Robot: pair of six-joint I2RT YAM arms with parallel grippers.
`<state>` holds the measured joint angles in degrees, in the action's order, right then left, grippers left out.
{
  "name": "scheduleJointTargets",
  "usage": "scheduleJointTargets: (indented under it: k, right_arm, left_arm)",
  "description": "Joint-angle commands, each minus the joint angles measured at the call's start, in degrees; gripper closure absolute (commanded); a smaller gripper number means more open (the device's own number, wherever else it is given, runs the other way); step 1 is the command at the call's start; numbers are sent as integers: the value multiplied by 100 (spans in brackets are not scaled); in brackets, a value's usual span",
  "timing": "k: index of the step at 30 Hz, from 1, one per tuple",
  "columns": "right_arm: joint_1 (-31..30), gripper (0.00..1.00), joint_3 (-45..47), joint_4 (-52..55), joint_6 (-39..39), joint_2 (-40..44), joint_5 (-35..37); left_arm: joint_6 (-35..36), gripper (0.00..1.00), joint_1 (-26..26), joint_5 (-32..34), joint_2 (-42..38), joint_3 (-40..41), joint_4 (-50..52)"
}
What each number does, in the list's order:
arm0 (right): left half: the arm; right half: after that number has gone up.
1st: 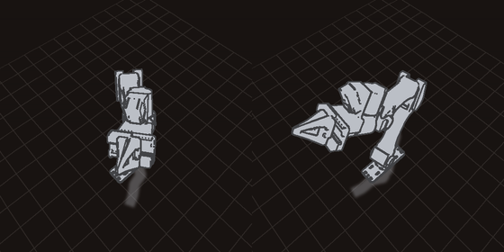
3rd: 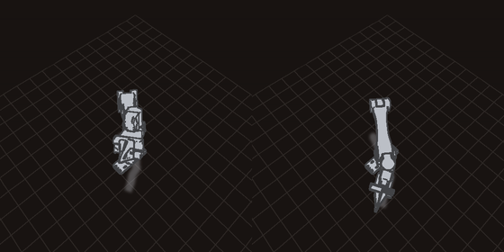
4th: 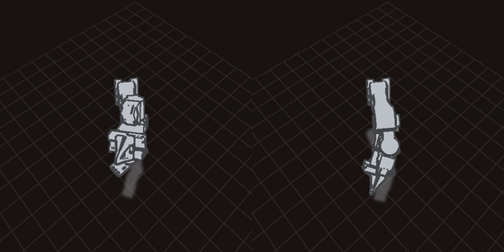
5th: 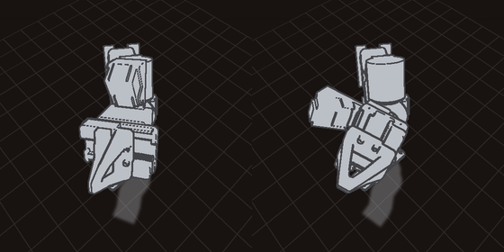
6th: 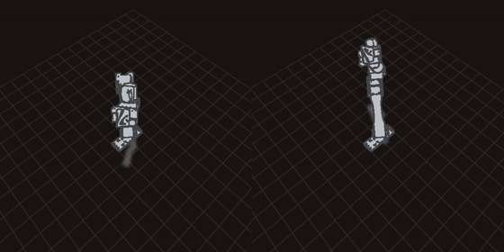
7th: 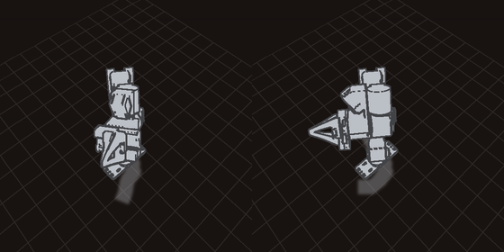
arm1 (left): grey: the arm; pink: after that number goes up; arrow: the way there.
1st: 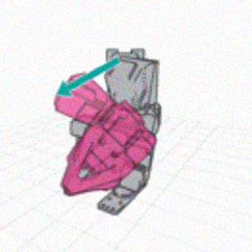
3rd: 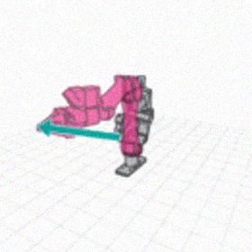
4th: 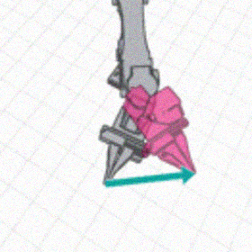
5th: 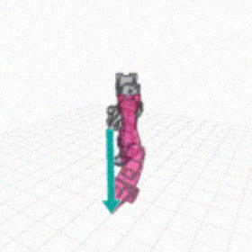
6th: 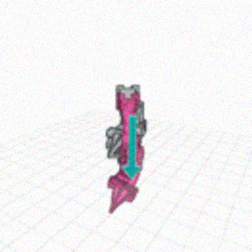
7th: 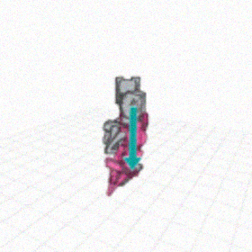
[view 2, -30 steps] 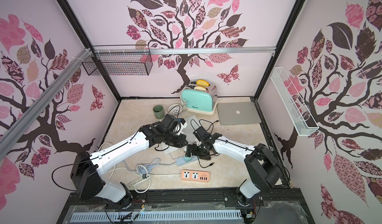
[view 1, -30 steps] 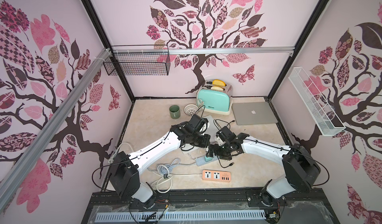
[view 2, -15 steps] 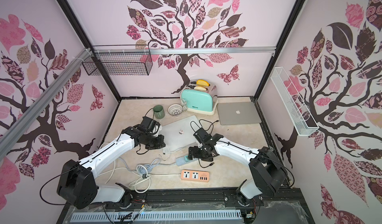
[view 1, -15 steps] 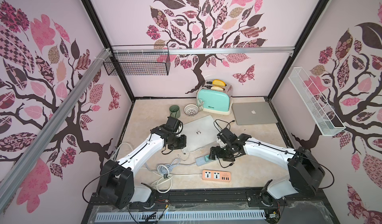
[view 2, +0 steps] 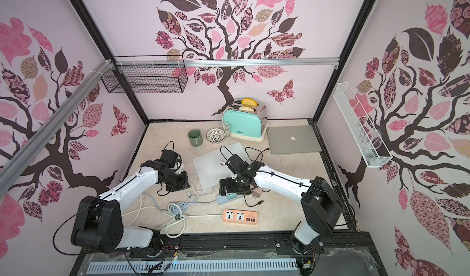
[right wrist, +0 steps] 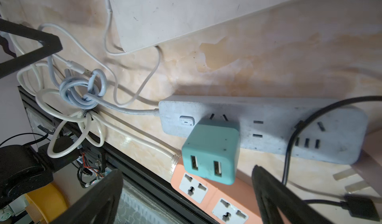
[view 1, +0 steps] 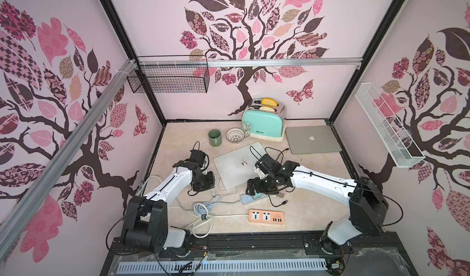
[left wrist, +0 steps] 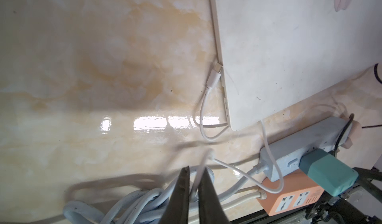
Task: Unplug the laptop charger
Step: Place the charging cable at the center of the board.
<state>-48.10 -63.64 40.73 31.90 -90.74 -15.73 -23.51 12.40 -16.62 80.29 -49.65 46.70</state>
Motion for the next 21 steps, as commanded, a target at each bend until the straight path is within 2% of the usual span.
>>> scheduleJointTargets:
  k: [1, 8, 11, 15, 21]
  right_arm:
    - [-9, 1, -216, 180, -73, -95, 124]
    - [-74, 1, -730, 866, -215, -590, 406]
    - [-180, 1, -887, 978, -291, -664, 525]
    - [-206, 1, -885, 954, -224, -801, 544]
    - [-212, 2, -921, 975, -157, -986, 586]
  left_arm:
    - [73, 74, -18, -57, 7, -102, -74]
    - [256, 48, -16, 12, -235, -421, 425]
    - [109, 47, 129, -280, -572, -342, 547]
    - [-364, 46, 1134, -311, -923, -68, 482]
    - [-954, 45, 1667, -954, -1243, 550, -599]
